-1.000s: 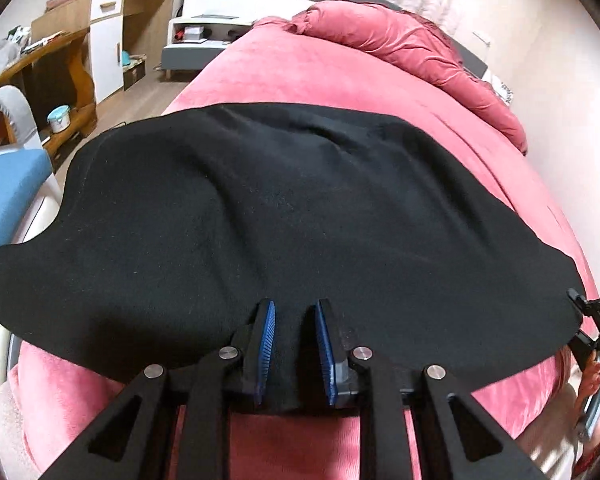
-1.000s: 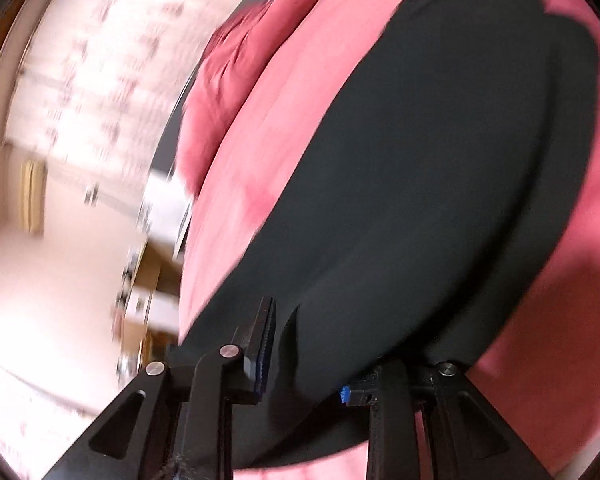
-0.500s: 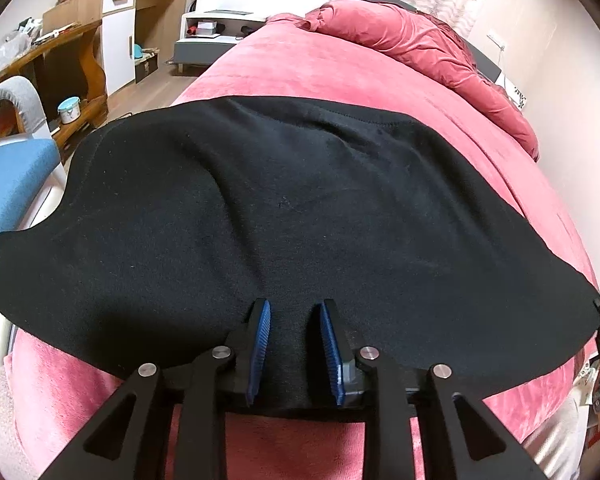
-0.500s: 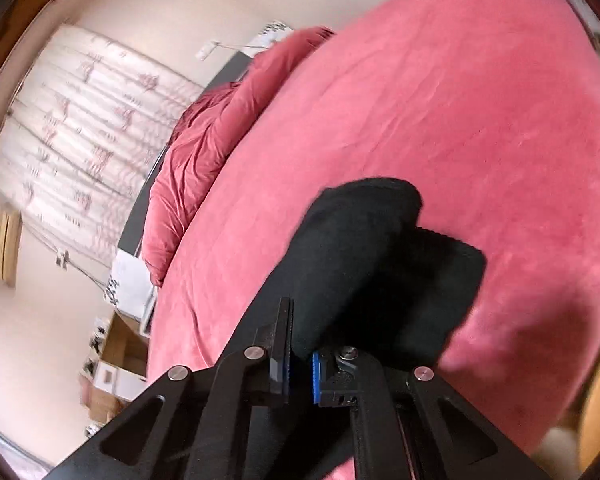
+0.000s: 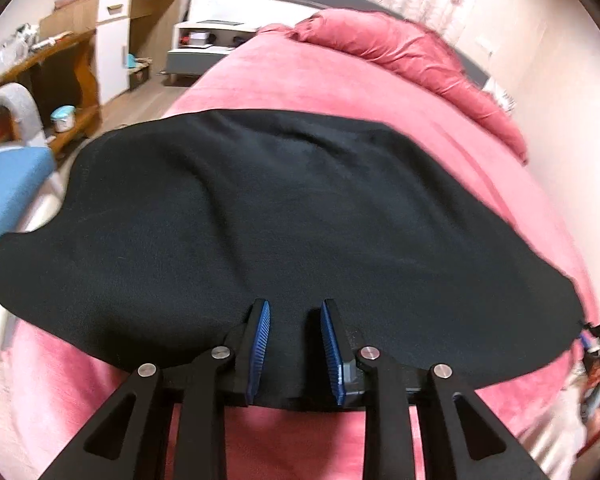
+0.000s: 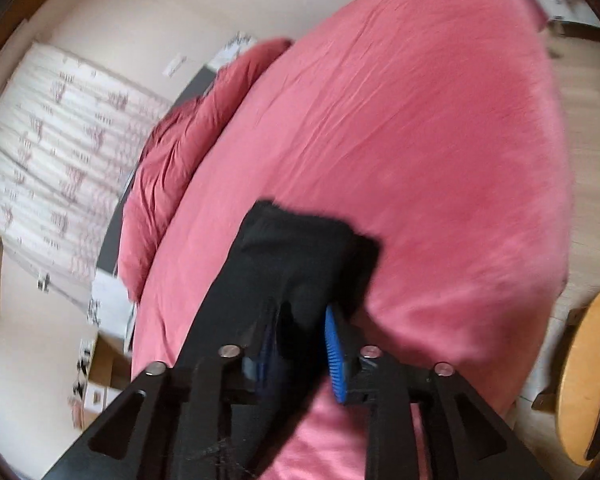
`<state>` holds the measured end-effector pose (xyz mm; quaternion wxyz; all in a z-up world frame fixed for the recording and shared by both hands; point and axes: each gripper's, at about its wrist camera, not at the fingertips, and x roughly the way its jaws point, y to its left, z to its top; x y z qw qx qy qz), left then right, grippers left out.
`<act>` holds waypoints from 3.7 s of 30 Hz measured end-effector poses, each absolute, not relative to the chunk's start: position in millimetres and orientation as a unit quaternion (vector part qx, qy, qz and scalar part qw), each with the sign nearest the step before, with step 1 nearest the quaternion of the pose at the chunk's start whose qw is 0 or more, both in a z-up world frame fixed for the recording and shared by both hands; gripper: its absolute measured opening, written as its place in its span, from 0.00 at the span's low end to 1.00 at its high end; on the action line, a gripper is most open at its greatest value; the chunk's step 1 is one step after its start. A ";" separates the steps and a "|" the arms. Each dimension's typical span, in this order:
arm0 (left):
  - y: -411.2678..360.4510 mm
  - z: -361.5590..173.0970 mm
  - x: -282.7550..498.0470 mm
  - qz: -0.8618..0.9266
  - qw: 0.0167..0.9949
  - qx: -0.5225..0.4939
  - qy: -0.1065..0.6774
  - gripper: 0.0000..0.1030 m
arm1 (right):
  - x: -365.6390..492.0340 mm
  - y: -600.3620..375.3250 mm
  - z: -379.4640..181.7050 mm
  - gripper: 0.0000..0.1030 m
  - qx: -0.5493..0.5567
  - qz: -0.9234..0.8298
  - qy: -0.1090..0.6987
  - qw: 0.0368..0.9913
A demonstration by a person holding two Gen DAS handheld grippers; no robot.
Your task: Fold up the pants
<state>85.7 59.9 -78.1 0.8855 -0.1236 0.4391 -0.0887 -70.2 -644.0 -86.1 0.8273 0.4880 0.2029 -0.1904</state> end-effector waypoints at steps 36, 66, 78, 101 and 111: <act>1.7 -50.2 134.5 -0.161 0.880 -0.083 0.439 0.33 | -12.0 -525.2 -17.2 0.35 0.319 -0.195 0.225 0.900; -31.3 -87.6 322.2 -0.078 0.907 0.002 0.413 0.30 | 92.1 -311.3 -78.3 0.19 0.096 0.104 0.370 0.918; 62.1 -80.4 238.2 -0.067 0.905 -0.053 0.418 0.30 | 89.4 -312.1 -78.5 0.19 0.114 0.106 0.367 0.917; 58.0 -67.1 131.0 0.003 0.917 -0.018 0.399 0.30 | 78.8 -314.0 -69.4 0.22 0.121 0.096 0.356 0.922; 40.4 -87.1 109.9 -0.002 0.906 0.016 0.423 0.30 | 78.7 -306.4 -72.1 0.22 0.087 0.077 0.368 0.923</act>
